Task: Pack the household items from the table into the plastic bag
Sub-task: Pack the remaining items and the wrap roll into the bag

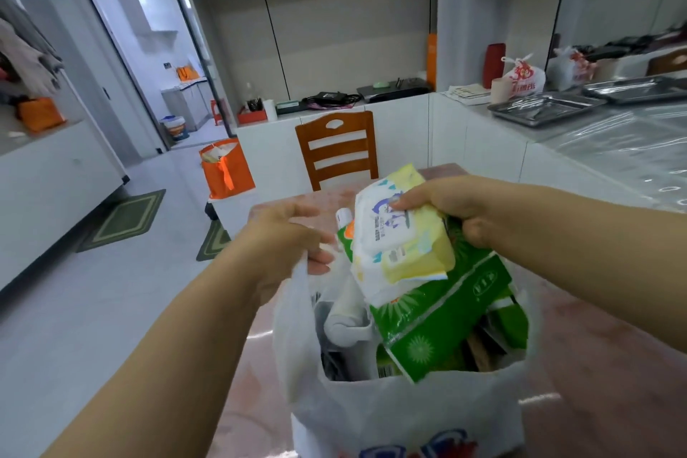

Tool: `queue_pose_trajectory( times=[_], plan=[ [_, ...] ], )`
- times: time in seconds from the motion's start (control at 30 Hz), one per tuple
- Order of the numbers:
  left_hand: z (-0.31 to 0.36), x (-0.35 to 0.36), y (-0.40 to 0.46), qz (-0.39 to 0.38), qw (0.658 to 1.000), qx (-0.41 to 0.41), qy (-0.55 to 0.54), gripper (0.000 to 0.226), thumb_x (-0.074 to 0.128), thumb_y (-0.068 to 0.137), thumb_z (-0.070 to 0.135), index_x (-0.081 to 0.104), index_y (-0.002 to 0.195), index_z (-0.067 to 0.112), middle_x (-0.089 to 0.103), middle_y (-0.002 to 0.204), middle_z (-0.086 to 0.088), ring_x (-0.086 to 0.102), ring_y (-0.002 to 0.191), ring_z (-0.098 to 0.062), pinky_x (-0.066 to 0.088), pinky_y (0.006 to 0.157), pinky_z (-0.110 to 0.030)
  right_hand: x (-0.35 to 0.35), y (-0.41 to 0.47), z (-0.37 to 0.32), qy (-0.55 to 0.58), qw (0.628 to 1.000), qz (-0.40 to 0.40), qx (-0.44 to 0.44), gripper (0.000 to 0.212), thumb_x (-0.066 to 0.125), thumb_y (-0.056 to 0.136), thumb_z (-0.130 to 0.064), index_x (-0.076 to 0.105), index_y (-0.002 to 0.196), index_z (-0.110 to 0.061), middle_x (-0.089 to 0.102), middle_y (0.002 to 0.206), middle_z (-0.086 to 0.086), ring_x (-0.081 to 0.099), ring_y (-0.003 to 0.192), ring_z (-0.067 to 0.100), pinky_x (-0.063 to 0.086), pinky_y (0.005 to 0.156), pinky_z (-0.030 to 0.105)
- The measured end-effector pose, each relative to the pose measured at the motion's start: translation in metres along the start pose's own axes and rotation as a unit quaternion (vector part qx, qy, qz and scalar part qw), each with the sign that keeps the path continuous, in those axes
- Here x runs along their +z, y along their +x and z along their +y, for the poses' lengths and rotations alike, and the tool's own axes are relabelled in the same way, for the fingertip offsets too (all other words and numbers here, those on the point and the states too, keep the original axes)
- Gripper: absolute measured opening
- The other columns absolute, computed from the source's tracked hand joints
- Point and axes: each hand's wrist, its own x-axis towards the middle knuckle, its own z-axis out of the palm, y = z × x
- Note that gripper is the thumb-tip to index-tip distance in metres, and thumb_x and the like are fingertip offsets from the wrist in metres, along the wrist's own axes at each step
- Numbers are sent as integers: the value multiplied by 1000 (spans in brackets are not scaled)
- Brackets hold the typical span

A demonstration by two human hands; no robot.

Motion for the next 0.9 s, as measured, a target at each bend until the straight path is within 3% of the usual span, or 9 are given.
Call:
queue_pose_trajectory(
  times=[0.1, 0.2, 0.3, 0.47, 0.63, 0.77, 0.9],
  plan=[
    [1, -8, -5, 54, 990, -17, -127, 24, 53, 89, 2, 58, 112, 6, 63, 107, -18, 61, 67, -22, 44, 47, -24, 10, -9, 3, -16, 999, -35, 14, 23, 70, 83, -10, 65, 104, -3, 76, 80, 15, 72, 79, 28, 58, 78, 45],
    [4, -6, -11, 86, 970, -36, -223, 32, 54, 90, 23, 53, 119, 10, 61, 103, -21, 59, 58, -20, 40, 39, -21, 25, -10, 8, -47, 996, -63, 29, 21, 67, 86, -15, 65, 103, -2, 75, 84, 13, 70, 74, 27, 58, 73, 39],
    [-1, -5, -14, 96, 962, -38, -251, 37, 51, 91, 41, 51, 118, 16, 59, 114, -20, 64, 66, -22, 41, 44, -22, 27, -6, 15, -84, 991, -89, 48, 24, 66, 86, -18, 65, 104, -2, 75, 86, 13, 70, 76, 27, 57, 79, 39],
    [-11, -5, -15, 79, 958, -24, -276, 47, 43, 92, 57, 51, 121, 21, 57, 127, -14, 71, 62, -21, 36, 44, -21, -7, -6, 0, -87, 993, -79, 21, 34, 68, 80, -15, 62, 112, -4, 75, 96, 16, 71, 86, 32, 54, 88, 46],
    [-6, -3, -14, 48, 965, -6, -257, 62, 31, 89, 69, 50, 131, 27, 48, 143, -10, 65, 78, -23, 42, 52, -24, -12, 4, -2, -162, 972, -159, 65, 48, 69, 69, -16, 62, 114, -3, 75, 99, 14, 71, 85, 31, 54, 87, 43],
    [-2, 9, -13, 12, 972, 0, -235, 65, 25, 88, 71, 53, 130, 30, 44, 148, -5, 67, 81, -23, 47, 56, -27, 11, 20, 3, -261, 937, -222, 66, 27, 66, 83, -17, 63, 109, -9, 75, 99, 8, 71, 87, 27, 54, 90, 42],
    [-1, 5, -8, 10, 970, 12, -242, 68, 22, 89, 71, 55, 127, 26, 47, 144, -9, 65, 85, -26, 46, 68, -34, 10, 29, -3, -280, 909, -299, 81, 19, 63, 86, -19, 65, 103, -12, 75, 93, 4, 73, 81, 21, 55, 86, 38]
  ],
)
